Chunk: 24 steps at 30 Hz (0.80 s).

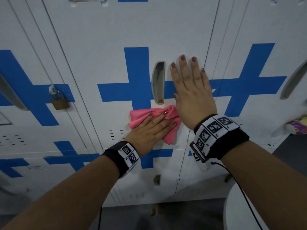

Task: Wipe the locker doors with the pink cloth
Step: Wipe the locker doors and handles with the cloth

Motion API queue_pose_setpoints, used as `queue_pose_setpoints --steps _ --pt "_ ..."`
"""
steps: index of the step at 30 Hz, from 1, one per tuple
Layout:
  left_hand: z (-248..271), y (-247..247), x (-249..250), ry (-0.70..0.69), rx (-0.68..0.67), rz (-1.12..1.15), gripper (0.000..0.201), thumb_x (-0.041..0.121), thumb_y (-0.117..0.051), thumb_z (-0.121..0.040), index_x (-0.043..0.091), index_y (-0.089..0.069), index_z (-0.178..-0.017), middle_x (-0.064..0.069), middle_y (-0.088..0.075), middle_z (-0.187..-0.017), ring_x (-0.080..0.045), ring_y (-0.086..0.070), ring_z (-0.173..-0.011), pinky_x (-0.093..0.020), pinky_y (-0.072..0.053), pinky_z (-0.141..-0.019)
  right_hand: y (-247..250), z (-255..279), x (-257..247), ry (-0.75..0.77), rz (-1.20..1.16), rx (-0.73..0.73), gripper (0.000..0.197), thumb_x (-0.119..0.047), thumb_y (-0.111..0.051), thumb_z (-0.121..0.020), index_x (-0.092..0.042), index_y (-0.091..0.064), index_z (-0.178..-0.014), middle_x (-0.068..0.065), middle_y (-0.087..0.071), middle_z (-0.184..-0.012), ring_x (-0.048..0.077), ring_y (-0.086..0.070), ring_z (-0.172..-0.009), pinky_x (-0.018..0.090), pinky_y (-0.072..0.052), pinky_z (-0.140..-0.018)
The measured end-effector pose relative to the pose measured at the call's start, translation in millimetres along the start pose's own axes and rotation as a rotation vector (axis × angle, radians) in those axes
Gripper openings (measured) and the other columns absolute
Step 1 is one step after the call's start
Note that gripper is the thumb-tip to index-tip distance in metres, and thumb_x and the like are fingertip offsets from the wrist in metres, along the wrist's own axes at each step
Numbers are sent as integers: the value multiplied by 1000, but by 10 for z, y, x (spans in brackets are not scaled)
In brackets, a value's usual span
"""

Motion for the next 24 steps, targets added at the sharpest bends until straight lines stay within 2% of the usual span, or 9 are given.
queue_pose_setpoints --steps 5,8,12,16,20,24 --pt "27 -50 28 -12 -21 13 68 5 -23 -81 16 -15 -148 -1 -17 -152 -24 -14 -142 -40 3 -116 -2 0 0 1 0 -1 83 -9 -55 -87 -16 -4 -151 8 -1 -159 30 1 -145 44 -4 -118" --pt "89 -157 81 -29 -81 -25 72 5 -33 -81 18 -14 -149 -1 -20 -155 -23 -11 -143 -40 3 -117 -5 3 -10 2 0 -5 85 -6 -55 -85 -17 -2 -151 8 0 -159 30 3 -145 44 -3 -118" --pt "159 -241 166 -41 -145 -54 72 5 -35 -78 19 -25 -148 -2 -27 -154 -21 -18 -142 -44 -12 -114 4 3 -8 3 -19 13 85 -1 -55 -84 -16 -6 -151 7 -2 -159 30 1 -145 44 -5 -118" --pt "202 -282 219 -66 -194 -65 79 6 -45 -71 18 -25 -147 -3 -29 -153 -22 -24 -140 -45 -17 -111 24 8 5 8 -42 21 83 1 -53 -84 -15 -8 -152 7 -3 -159 29 0 -145 43 -4 -118" --pt "166 -212 198 -64 -164 -92 79 8 -48 -70 18 -28 -145 -2 -28 -152 -21 -21 -140 -42 -13 -116 42 6 0 3 -63 26 83 2 -53 -83 -15 -9 -151 7 -4 -159 29 0 -145 43 -5 -118" --pt "36 -169 220 -37 -116 -67 72 13 -48 -79 17 -22 -146 0 -28 -151 -25 -18 -141 -43 -3 -115 34 51 -25 -6 -69 11 82 1 -53 -83 -16 -10 -152 6 -4 -159 28 0 -146 44 -4 -118"
Point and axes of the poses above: each hand's wrist, its own z-axis away from the middle knuckle, its own y-axis out of the back of the hand, x = y × z, the point moved 5 cm from there along -z, towards the middle knuckle
